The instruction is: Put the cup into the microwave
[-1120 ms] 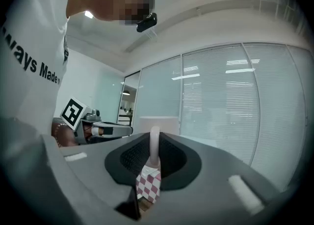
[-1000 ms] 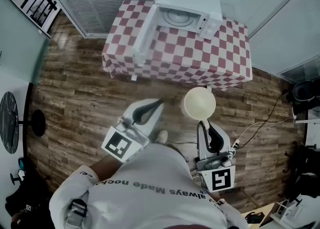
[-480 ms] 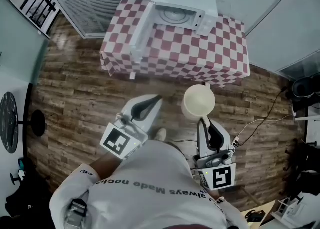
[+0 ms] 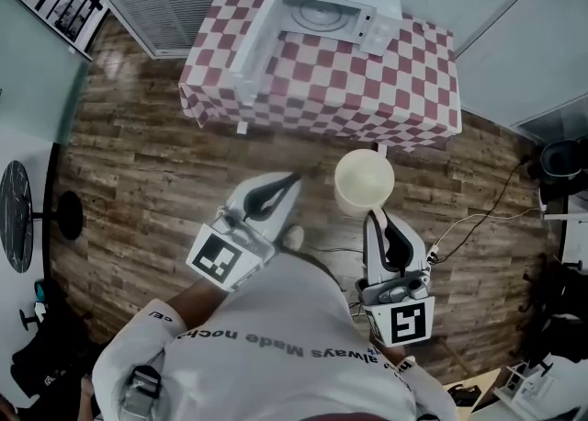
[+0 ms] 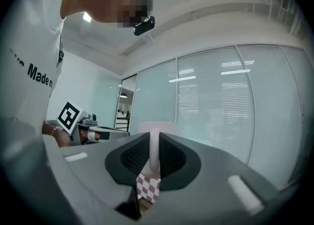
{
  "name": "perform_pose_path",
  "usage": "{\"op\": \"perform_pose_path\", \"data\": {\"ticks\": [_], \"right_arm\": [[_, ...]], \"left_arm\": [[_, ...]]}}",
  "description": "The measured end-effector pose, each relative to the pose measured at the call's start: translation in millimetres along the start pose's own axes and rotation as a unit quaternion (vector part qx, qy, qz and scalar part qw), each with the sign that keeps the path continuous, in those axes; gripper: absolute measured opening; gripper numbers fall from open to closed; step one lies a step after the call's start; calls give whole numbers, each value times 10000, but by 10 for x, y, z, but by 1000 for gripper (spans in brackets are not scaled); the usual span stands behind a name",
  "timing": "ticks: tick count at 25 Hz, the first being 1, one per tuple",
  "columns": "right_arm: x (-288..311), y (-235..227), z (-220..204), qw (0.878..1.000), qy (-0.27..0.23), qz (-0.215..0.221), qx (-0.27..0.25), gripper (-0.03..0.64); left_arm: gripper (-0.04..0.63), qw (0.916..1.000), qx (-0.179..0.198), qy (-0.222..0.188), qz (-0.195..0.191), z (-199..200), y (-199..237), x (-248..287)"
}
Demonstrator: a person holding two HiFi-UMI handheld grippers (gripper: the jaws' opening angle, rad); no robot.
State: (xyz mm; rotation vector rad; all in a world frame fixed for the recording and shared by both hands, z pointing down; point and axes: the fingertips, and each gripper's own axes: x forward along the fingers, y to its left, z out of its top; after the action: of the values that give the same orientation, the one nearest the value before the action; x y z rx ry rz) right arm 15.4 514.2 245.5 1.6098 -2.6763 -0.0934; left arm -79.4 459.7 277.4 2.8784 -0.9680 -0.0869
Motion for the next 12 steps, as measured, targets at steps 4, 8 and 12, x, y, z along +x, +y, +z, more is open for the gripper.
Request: {"op": "perform_pose_path", "data": {"ticks": [4, 8, 12], "right_arm": [[106, -83, -14, 10000, -23, 58, 23, 37], [277, -172, -57, 9999, 106, 47, -85, 37], [575, -289, -26, 10000, 32, 27, -64, 37]], "left_arm": [[5, 10000, -21, 19, 22, -17, 111, 108], [5, 10000, -33, -52, 40, 35, 289, 213], [5, 9999, -39, -104, 10, 78, 538, 375]]}}
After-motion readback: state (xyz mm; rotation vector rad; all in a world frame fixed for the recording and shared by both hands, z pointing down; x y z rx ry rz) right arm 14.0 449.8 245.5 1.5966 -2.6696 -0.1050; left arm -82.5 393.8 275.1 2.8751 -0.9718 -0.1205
